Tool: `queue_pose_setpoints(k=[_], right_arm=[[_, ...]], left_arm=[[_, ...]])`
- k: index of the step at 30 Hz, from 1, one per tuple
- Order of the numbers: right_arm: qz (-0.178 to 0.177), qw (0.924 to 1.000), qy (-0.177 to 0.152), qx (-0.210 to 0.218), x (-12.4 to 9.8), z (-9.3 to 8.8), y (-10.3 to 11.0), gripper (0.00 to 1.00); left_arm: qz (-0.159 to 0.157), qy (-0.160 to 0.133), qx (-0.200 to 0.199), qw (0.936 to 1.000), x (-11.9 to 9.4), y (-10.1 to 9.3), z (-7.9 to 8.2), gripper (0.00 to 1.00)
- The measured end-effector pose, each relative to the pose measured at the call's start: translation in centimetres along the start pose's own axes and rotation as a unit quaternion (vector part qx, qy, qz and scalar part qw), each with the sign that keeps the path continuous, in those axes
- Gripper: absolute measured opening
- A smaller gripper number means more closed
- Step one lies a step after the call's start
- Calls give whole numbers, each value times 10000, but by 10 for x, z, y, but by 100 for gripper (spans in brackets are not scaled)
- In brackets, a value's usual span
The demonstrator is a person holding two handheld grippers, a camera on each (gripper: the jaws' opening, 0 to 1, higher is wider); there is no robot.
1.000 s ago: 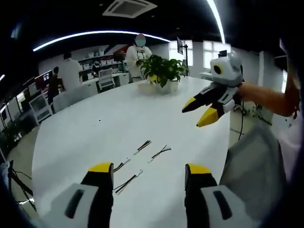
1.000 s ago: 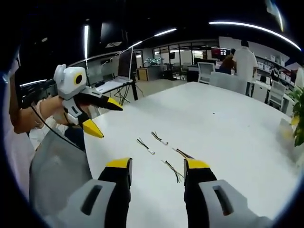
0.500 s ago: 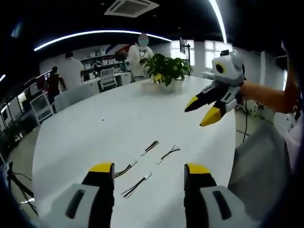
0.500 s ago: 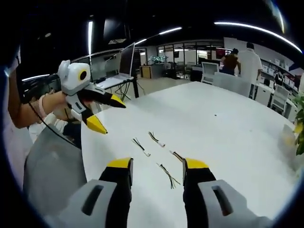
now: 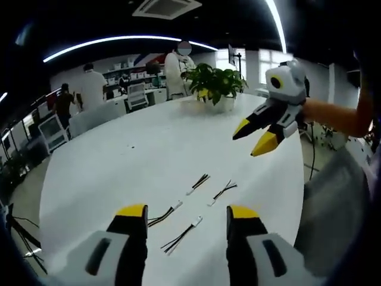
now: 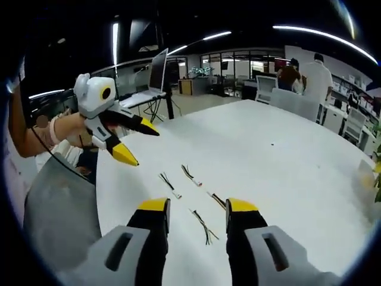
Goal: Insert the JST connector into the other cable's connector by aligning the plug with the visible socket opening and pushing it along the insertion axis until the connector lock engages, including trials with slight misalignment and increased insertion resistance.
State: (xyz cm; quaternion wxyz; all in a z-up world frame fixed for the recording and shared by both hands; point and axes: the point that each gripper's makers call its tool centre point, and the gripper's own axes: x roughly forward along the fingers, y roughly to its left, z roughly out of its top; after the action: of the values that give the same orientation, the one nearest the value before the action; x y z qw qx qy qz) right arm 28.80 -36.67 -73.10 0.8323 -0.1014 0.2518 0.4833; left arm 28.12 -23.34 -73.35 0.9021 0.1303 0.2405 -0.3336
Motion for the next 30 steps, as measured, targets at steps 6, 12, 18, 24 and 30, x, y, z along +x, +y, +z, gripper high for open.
queue_pose_setpoints(k=[6,12,18,24,30], right_arm=[[66,10000,65,-33,9,-2,-3,33],[134,9999,91,-58,18,-2,-6,31],[149,9998,91,-130,28,0,-14,30],[191,9995,177,-190,39,-6,-21,30],[196,9991,263,-250,51,-9,-29,29]], left_arm=[[-6,-55,-56,10000,9,4,1,45],[-18,-4,7,10000,18,9,-1,42],[-27,17,54,10000,26,17,-3,40],[-41,94,131,9999,35,23,-9,39],[-83,104,58,9999,46,25,-17,38]])
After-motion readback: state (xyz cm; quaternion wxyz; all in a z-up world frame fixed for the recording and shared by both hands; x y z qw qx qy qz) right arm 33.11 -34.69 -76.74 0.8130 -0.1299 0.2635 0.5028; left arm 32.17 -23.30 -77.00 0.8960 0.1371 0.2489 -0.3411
